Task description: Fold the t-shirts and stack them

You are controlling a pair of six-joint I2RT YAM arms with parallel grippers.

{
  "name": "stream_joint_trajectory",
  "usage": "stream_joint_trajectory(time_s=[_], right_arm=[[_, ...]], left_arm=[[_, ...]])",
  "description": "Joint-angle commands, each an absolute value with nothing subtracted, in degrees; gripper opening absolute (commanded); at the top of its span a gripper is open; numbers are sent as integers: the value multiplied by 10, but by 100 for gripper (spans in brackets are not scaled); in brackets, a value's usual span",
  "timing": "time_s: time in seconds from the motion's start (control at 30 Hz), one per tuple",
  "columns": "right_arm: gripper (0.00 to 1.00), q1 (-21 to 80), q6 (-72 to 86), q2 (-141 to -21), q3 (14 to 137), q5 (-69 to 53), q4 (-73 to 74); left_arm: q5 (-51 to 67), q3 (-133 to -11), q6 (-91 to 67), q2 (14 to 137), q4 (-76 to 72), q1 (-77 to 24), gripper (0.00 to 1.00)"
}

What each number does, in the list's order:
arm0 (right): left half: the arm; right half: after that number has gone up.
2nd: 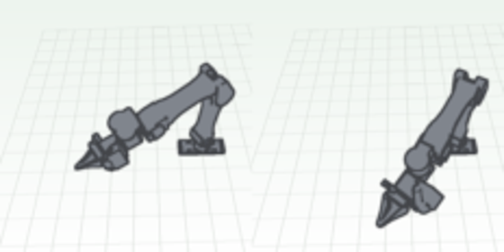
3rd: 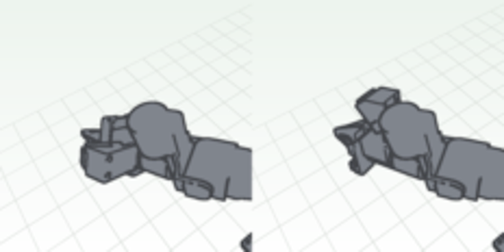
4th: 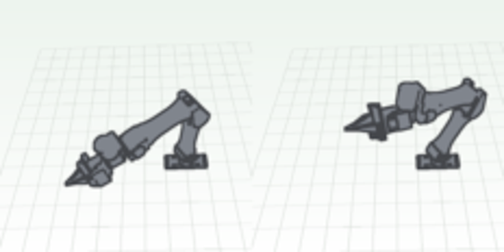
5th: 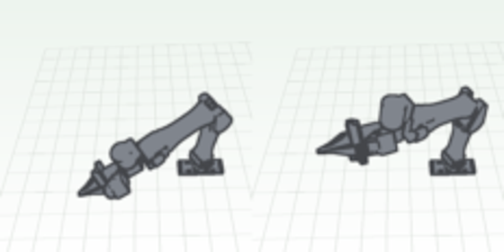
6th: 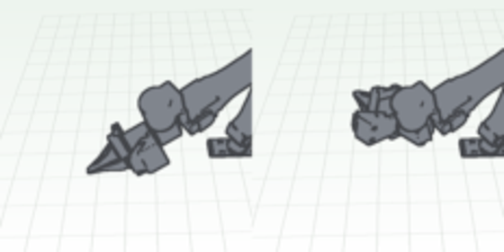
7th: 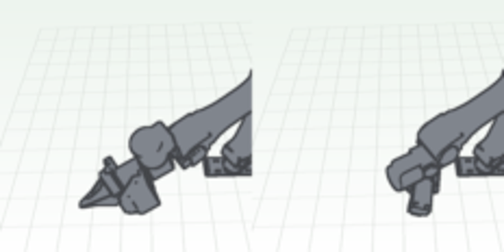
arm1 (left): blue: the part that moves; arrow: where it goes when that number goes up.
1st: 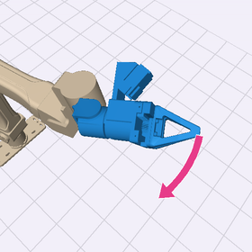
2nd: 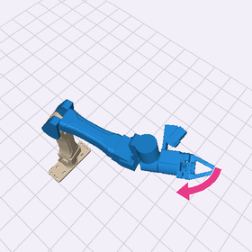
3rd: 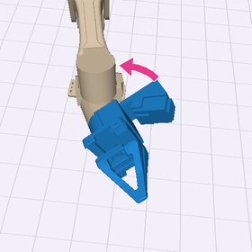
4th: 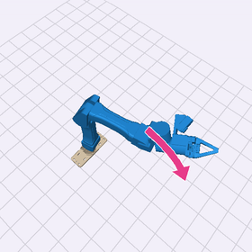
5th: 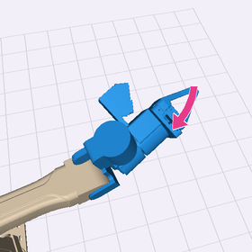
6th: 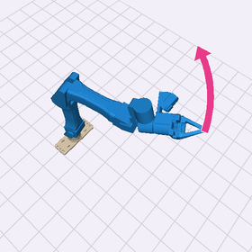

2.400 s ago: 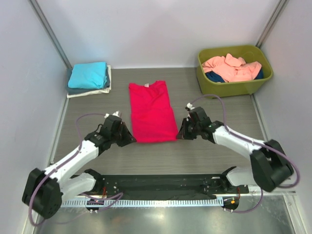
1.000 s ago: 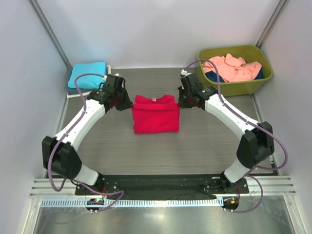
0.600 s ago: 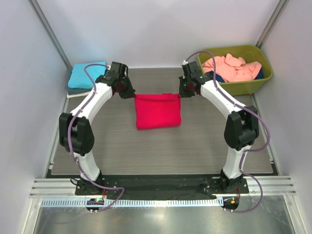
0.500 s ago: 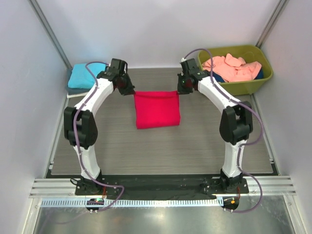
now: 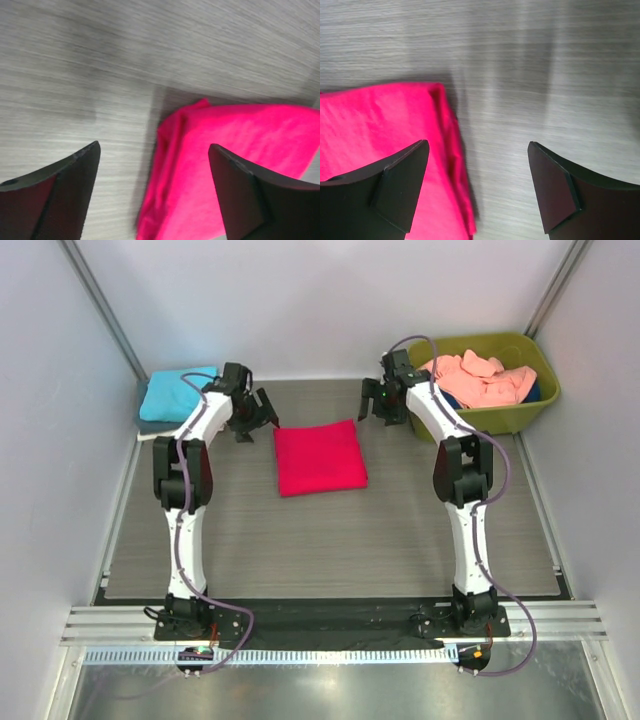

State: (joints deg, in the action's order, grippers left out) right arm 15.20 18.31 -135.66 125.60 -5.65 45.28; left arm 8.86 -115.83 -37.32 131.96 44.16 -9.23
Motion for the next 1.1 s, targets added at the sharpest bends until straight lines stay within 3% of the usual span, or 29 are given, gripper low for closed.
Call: stream_joint_trajectory(time_s=[0.0, 0.1, 0.2, 0.4, 0.5, 0.53, 0.63, 0.7, 0.8, 0.83, 0.87, 1.07], right_arm=[[86, 149, 185, -1258, 1209, -72, 439], [86, 150, 209, -1167, 1065, -96, 346], [86, 160, 225, -1107, 939, -117, 309], [86, 184, 233, -973, 775, -137, 283], [86, 191, 237, -922, 718, -154, 282], [86, 195, 237, -911, 695, -156, 283], [86, 197, 236, -859, 651, -163, 286], [86, 198, 234, -825, 622, -161, 287], [86, 197, 227, -800, 596, -149, 291], [86, 197, 222, -797, 582, -149, 292], [86, 197, 221, -793, 575, -148, 294], [86, 197, 227, -754, 540, -152, 292]], left_arm=[[102, -1057, -357, 1225, 351, -92, 90], [113, -936, -364, 1166, 244, -92, 93], [142, -869, -370, 1153, 170, -91, 87], [189, -817, -391, 1193, 77, -93, 82], [200, -807, -408, 1211, 45, -95, 69], [201, -805, -416, 1223, 34, -95, 56], [221, -802, -429, 1244, 10, -97, 38], [222, -809, -430, 1253, 7, -100, 35], [232, -819, -430, 1269, 6, -105, 22], [242, -823, -429, 1273, 3, -108, 7], [246, -824, -429, 1274, 3, -109, 0], [256, -823, -410, 1221, 4, -109, 0]])
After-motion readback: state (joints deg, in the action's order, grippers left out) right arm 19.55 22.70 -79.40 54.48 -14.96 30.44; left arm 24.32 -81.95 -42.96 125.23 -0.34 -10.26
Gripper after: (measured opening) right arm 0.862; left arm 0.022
